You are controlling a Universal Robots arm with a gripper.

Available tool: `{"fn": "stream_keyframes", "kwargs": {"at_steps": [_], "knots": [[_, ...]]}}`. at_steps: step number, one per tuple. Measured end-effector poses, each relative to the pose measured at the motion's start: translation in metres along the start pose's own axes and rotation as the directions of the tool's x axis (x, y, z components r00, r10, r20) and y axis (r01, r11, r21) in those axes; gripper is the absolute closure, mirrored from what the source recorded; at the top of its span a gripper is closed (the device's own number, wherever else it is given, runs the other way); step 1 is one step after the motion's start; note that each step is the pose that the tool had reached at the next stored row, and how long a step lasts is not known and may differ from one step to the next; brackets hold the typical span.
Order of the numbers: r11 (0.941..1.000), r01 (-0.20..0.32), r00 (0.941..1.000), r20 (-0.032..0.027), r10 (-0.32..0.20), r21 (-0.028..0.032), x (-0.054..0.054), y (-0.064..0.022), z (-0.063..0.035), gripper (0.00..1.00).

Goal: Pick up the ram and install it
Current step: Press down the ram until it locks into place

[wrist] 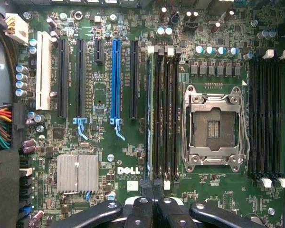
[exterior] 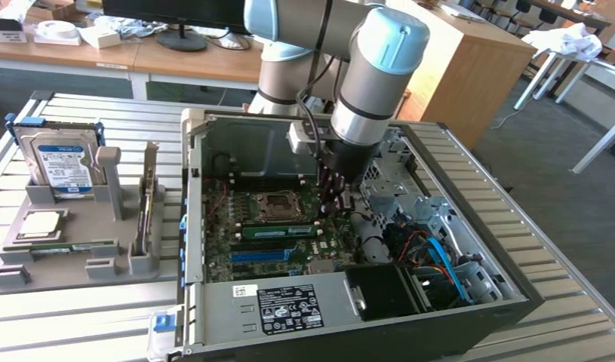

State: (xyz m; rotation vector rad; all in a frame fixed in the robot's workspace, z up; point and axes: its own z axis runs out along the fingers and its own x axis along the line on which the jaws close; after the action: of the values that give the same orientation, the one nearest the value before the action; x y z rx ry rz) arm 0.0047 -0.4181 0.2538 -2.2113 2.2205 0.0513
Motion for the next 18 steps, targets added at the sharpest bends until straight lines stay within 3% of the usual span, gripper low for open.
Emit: {"fn": "stream_keyframes", "kwargs": {"at_steps": [18], "knots": [[1.0,0.0,1.0,0.0001,0.0,0.0,-0.0041,-0.0004,0.0011,0.9]]}}
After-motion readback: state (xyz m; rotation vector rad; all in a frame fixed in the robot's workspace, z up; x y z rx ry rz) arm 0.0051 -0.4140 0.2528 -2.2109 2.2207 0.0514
